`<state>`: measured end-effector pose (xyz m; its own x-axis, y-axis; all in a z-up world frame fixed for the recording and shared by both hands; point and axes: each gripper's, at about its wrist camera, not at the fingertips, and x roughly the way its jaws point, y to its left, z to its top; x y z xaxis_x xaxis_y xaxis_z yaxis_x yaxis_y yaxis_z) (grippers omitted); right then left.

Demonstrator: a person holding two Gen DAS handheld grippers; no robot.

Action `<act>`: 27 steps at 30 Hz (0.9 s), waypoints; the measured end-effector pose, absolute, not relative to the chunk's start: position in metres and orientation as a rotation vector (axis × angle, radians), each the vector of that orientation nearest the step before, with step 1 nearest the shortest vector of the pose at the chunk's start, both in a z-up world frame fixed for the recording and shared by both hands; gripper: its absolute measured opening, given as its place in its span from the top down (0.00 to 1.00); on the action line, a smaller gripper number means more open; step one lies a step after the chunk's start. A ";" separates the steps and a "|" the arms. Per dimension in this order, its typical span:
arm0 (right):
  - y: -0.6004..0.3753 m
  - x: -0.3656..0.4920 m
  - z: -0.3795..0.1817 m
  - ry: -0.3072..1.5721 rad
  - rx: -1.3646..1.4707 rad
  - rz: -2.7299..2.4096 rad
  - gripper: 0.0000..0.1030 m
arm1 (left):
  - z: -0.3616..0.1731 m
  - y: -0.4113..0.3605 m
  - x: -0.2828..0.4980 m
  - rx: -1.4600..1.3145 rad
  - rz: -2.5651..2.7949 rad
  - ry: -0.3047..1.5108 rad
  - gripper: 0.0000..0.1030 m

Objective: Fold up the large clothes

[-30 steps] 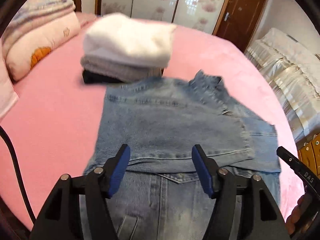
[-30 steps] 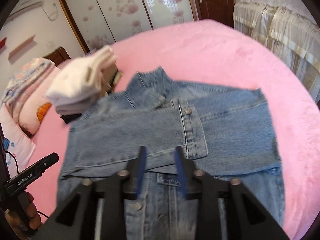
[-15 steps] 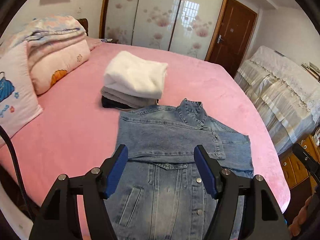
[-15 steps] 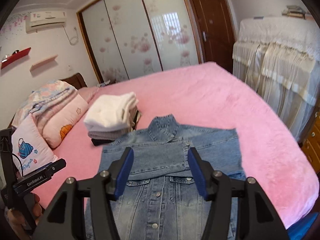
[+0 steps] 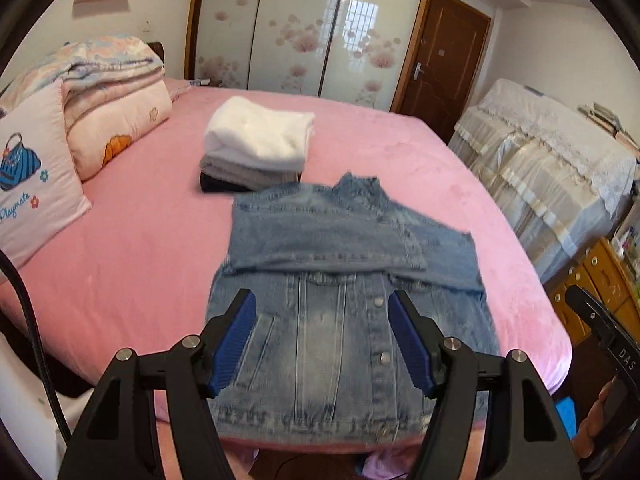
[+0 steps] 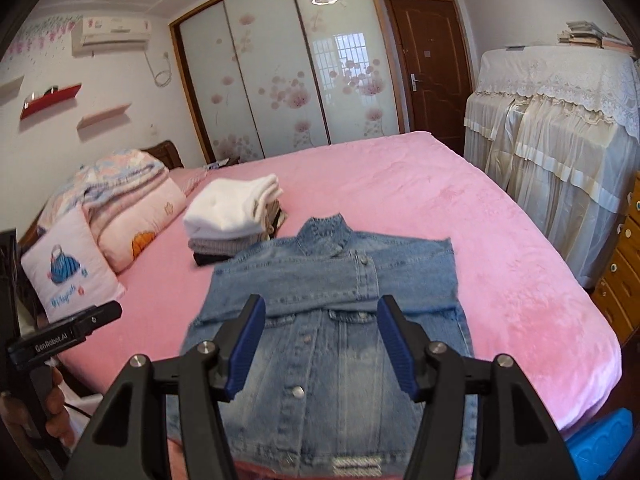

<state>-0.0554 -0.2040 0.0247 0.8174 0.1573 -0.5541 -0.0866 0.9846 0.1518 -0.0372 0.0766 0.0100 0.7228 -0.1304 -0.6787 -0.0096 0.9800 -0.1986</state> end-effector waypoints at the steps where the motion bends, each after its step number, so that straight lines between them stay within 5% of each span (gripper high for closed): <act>1: -0.204 -0.059 0.019 0.610 0.110 0.128 0.43 | 0.002 0.077 -0.040 -0.198 -0.072 0.772 0.35; 27: -0.309 -0.059 -0.161 0.964 0.081 -0.028 0.43 | -0.210 0.164 -0.043 -0.232 0.072 1.073 0.35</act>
